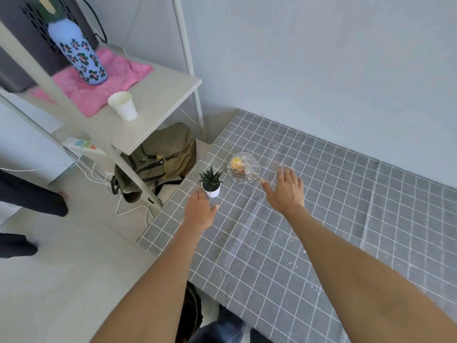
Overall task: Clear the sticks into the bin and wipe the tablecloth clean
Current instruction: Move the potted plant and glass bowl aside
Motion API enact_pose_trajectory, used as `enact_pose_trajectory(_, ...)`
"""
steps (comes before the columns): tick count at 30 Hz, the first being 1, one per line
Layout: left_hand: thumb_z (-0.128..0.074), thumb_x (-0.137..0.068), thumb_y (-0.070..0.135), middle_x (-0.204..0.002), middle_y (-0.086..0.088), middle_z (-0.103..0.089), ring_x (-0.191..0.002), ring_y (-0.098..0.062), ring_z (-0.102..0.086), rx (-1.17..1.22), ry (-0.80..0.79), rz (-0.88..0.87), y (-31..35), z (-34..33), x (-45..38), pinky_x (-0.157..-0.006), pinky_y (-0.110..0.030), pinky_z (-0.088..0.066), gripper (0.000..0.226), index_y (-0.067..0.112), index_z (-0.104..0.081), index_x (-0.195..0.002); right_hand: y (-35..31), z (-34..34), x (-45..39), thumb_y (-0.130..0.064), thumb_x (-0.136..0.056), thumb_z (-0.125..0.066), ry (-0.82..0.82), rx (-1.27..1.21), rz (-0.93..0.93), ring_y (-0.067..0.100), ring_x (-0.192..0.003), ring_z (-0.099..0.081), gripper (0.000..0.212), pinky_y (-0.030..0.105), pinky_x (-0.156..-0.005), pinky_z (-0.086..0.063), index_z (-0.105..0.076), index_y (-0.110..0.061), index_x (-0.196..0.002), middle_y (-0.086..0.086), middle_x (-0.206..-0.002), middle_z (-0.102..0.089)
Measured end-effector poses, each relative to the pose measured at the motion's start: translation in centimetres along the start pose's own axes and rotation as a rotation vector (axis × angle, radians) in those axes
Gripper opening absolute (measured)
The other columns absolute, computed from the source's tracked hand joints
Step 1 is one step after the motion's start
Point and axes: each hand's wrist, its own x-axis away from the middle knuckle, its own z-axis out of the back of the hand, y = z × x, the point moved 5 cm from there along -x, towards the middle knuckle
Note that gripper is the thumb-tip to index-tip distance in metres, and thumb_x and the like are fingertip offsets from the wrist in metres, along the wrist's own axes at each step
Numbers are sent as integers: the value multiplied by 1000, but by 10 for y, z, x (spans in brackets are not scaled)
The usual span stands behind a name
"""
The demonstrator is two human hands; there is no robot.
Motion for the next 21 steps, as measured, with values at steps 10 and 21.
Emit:
enact_pose_trajectory(10, -39, -98, 46, -157, -20, -11, -144, -34, -14, -71, -100, 115, 25, -22, 56, -116, -44, -19, 77, -1, -6, -149, 64, 4, 92, -54, -97, -16, -107, 30, -111, 25, -146, 5, 69, 46, -117, 0, -9, -11, -151, 11, -159, -2)
enact_pose_trajectory(21, -37, -99, 46, -159, -16, -4, -147, -31, -5, -309, -116, -219, 115, -69, 133, -118, -45, -13, 73, 5, -6, -151, 161, 13, 204, -54, -98, -18, -78, -15, -242, 25, -146, 3, 68, 46, -118, -1, -12, -12, -151, 10, -159, -4)
